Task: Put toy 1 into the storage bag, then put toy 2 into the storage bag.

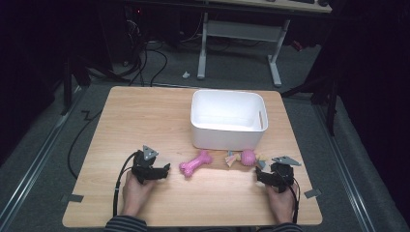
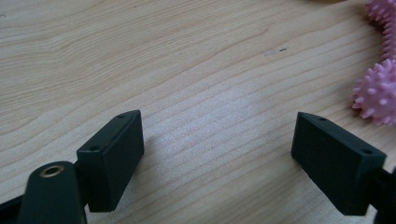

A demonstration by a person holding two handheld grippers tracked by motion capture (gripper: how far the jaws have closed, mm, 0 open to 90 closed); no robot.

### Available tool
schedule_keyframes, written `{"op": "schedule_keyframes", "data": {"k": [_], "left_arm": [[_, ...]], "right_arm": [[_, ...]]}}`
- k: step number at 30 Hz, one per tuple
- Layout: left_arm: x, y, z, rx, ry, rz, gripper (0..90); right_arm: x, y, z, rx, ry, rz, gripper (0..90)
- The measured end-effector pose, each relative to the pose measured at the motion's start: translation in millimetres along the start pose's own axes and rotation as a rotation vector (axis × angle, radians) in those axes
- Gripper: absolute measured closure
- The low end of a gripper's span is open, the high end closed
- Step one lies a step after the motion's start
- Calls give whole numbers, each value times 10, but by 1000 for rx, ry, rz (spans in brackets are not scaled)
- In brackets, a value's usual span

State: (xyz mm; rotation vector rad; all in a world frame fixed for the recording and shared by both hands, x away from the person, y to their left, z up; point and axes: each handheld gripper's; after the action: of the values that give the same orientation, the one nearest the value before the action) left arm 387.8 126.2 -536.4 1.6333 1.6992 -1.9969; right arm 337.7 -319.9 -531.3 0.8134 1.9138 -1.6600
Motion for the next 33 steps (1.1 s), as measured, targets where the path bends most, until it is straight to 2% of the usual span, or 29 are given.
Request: {"op": "schedule_keyframes", "data": {"k": [18,23,28,29,33], "left_arm": [[1,-20,6,23,14,-8,153],[-5,-59,8,55,-1,0,163],[-15,-114,-8,62,-17,19,176],[-28,-153,-4,77,-26,26,181],[-73,-221,18,95,-8,31,188]], "right_arm": [[-1,3,-12,-8,-6,3,181],[0,2,-16,-13,-12,1,182],[0,0,-18,-19,-16,-2,186],[0,1,-17,-20,-18,0,186],[1,2,-20,-25,-20,0,187]]}}
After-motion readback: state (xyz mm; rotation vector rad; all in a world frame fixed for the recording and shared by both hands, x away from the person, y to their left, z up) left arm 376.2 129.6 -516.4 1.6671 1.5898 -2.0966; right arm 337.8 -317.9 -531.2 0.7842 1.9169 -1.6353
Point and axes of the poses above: each handheld gripper's, and its own axes: y roughly forward along the jaws, x roughly out of its underside, z roughly to its right, and after that the axes turned 14 degrees about y, right-handed
